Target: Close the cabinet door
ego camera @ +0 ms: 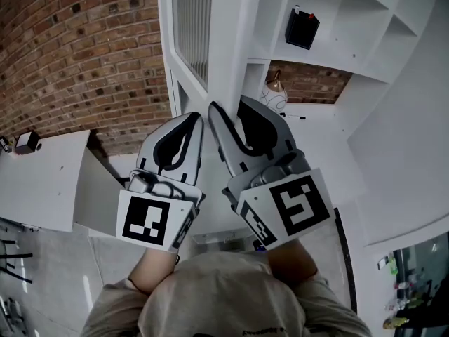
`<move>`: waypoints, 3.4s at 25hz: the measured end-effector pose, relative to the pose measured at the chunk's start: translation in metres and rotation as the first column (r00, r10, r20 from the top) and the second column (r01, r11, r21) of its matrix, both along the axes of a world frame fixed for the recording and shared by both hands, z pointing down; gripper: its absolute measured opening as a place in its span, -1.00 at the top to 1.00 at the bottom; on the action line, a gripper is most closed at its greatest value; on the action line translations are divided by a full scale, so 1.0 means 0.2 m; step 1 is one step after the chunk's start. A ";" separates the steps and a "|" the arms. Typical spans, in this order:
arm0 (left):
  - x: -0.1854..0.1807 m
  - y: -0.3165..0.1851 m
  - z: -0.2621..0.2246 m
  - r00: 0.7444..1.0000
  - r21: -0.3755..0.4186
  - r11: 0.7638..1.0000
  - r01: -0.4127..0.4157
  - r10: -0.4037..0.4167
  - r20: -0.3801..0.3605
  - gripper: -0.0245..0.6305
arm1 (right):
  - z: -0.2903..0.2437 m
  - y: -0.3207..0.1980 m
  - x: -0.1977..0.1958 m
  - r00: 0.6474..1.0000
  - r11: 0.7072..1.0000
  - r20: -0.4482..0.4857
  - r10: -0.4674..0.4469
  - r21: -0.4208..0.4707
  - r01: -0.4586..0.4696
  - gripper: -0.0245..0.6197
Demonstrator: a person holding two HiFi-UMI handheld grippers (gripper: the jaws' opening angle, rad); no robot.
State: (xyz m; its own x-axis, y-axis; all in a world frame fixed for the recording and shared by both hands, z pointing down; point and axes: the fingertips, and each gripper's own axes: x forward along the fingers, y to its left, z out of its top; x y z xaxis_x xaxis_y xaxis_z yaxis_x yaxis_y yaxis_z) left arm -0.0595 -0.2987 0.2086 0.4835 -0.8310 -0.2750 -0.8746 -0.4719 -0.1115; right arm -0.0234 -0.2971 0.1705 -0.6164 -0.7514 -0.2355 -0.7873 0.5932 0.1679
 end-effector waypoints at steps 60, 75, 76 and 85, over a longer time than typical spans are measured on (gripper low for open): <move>0.71 -0.83 -0.09 0.985 0.023 0.998 0.051 -0.054 0.167 0.90 | 0.03 -1.06 0.66 0.940 0.935 0.017 -0.340 -0.102 0.340 0.49; 0.75 -0.94 -0.06 0.986 0.008 0.999 0.033 -0.034 0.165 0.90 | 0.02 -1.18 0.71 0.983 0.978 -0.009 -0.185 -0.104 0.183 0.37; 0.75 -0.95 -0.06 0.986 0.006 0.999 0.032 -0.032 0.166 0.90 | 0.02 -1.19 0.71 0.985 0.979 -0.007 -0.175 -0.107 0.173 0.36; 0.74 -1.00 -0.04 0.986 -0.003 1.000 0.029 -0.028 0.167 0.90 | 0.03 -1.26 0.72 0.995 0.989 -0.016 -0.095 -0.114 0.092 0.31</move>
